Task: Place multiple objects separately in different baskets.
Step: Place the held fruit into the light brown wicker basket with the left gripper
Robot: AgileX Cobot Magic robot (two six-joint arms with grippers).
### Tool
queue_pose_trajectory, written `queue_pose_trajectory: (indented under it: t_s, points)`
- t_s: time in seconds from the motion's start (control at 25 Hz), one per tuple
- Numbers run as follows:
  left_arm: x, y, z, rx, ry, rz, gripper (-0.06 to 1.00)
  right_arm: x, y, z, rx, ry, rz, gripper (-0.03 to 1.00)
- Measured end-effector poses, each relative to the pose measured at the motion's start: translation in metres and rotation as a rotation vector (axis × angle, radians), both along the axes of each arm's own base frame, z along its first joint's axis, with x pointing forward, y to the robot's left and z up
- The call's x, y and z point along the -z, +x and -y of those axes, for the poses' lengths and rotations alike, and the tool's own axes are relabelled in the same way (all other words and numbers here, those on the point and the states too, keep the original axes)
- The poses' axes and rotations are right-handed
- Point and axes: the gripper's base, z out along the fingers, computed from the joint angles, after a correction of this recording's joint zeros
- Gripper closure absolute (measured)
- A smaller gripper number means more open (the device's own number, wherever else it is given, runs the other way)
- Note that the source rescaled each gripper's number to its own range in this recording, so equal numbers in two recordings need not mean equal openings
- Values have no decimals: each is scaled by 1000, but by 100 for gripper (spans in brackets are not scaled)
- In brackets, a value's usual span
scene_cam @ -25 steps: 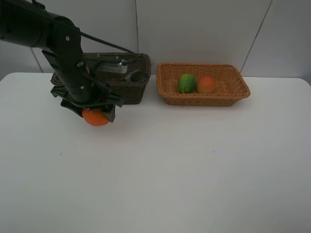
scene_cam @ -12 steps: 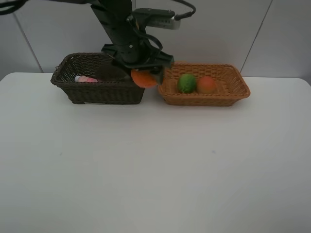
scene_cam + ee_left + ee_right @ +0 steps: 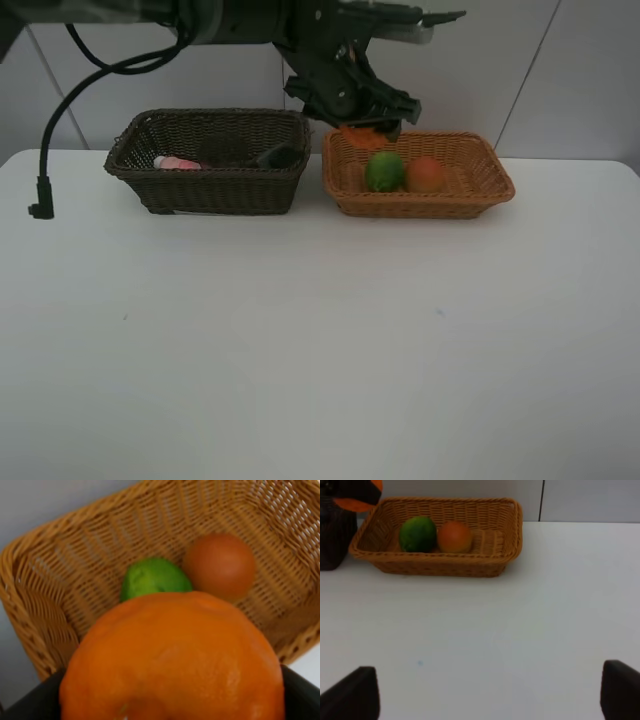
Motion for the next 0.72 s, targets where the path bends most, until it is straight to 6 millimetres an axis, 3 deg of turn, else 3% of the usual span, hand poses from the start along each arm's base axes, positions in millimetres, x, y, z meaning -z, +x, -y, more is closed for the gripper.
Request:
queue_pose_trajectory:
  t_s: [0.36,0.72]
  points:
    - [49,11,9,26,17,23,1,0,0,0,0,0,0,3]
    - [56,16,8,23,7,34,1,0,0,0,0,0,0,3]
